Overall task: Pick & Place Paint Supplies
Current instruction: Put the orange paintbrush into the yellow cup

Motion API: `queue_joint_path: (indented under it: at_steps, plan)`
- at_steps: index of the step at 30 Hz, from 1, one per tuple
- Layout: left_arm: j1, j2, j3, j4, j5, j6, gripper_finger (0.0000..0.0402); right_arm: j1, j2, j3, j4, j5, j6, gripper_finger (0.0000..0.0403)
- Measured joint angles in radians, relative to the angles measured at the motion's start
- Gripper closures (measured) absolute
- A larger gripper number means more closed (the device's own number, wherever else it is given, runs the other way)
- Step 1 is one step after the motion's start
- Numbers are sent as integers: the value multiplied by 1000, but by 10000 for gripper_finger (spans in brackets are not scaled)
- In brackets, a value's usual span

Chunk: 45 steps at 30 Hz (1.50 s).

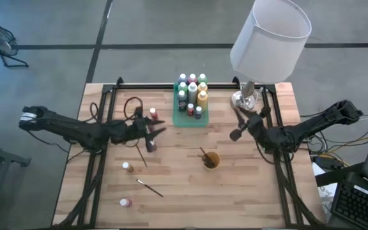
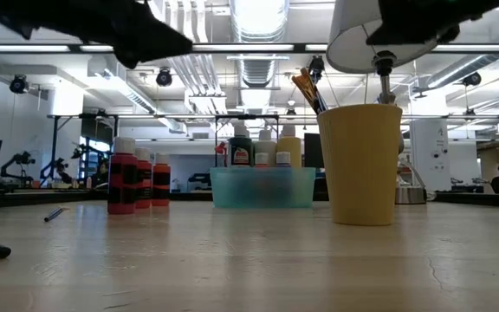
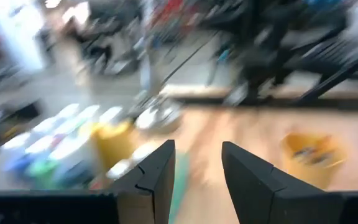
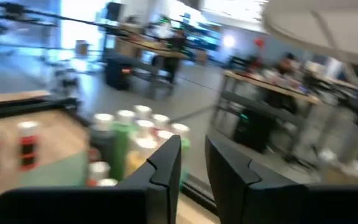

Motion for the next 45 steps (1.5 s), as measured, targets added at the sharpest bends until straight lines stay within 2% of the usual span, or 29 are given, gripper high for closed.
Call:
queue_joint_path:
  at_steps: [3, 8, 11, 14, 16, 18, 21, 24, 28, 30, 34, 37, 40, 45]
  plan:
    - [21, -23, 99, -229, -99, -3, 264, -67, -6, -27, 2, 26, 55, 345]
    - [64, -22, 268, -443, -180, 53, 264, -189, -12, -70, 0, 26, 52, 361]
    - [89, -21, 327, -467, -243, 112, 264, -228, -18, -84, 0, 26, 20, 369]
    - [122, -21, 362, -465, -373, 149, 264, -252, -24, -86, 1, 22, -38, 379]
    - [143, -21, 374, -466, -480, 131, 264, -260, -24, -86, 0, 22, -55, 386]
    - [163, -21, 378, -466, -530, 96, 264, -266, -24, -98, 1, 21, -45, 392]
    - [184, -20, 378, -472, -524, 20, 264, -275, -23, -134, -1, 21, -26, 394]
    - [197, -20, 378, -493, -518, -27, 264, -273, -35, -150, 0, 22, -81, 394]
    - [213, -21, 378, -495, -519, -109, 264, -286, -61, -105, 3, 21, -228, 394]
    - [213, -22, 383, -509, -519, -137, 264, -297, -76, -72, 11, 20, -237, 394]
    - [212, -22, 427, -568, -483, -145, 264, -320, -91, -57, 4, -31, -202, 394]
    - [211, -22, 471, -688, -443, -258, 264, -329, -103, -47, 4, -98, -162, 394]
    - [212, -22, 517, -822, -360, -334, 264, -329, -107, -37, 2, -130, -108, 394]
    - [211, -21, 531, -930, -283, -345, 264, -329, -107, -23, -87, -255, 39, 394]
